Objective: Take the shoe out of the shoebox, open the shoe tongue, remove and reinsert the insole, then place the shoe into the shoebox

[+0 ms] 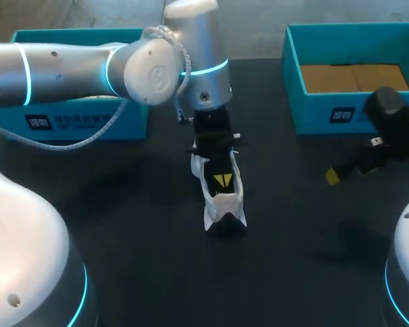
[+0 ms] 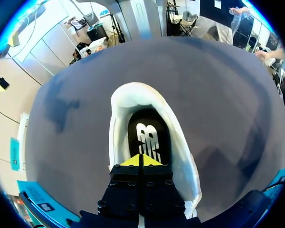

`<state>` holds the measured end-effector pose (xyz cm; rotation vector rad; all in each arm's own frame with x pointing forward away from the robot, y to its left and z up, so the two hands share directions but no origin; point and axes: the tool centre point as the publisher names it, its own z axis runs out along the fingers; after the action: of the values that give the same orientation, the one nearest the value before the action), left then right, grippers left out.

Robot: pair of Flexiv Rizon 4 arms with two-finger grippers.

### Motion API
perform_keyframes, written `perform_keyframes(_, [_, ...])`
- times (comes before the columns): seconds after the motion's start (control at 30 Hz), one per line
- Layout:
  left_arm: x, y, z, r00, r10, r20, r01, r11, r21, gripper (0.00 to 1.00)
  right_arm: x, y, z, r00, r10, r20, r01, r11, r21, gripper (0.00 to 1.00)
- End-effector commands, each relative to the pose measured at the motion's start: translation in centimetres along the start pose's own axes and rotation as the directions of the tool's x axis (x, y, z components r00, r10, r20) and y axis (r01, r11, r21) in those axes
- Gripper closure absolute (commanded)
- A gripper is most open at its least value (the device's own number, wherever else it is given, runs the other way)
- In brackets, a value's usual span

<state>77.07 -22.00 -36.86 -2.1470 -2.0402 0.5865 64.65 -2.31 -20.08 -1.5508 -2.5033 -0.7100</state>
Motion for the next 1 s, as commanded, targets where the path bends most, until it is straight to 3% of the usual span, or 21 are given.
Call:
perform_keyframes(0.03, [0.1, -0.6, 0.2, 1.000, 0.003, 0.004, -0.003, 1.000, -0.031, 1.00, -0.2, -0.8, -1.0, 1.000, 0.000, -0.005, 0.000, 1.000, -0.002, 0.00])
perform_keyframes(0.57, [0.3, -1.2, 2.1, 0.997, -0.072, -0.003, 0.072, 0.995, -0.065, 1.00, -1.0, -0.2, -1.5, 0.998, -0.053, -0.029, 0.052, 0.998, -0.045, 0.00])
perform_keyframes(1.0, [0.7, -1.6, 3.8, 0.995, -0.100, -0.025, 0.100, 0.995, -0.032, 1.00, 0.3, 0.9, -1.2, 0.977, -0.207, -0.056, 0.199, 0.972, -0.126, 0.00])
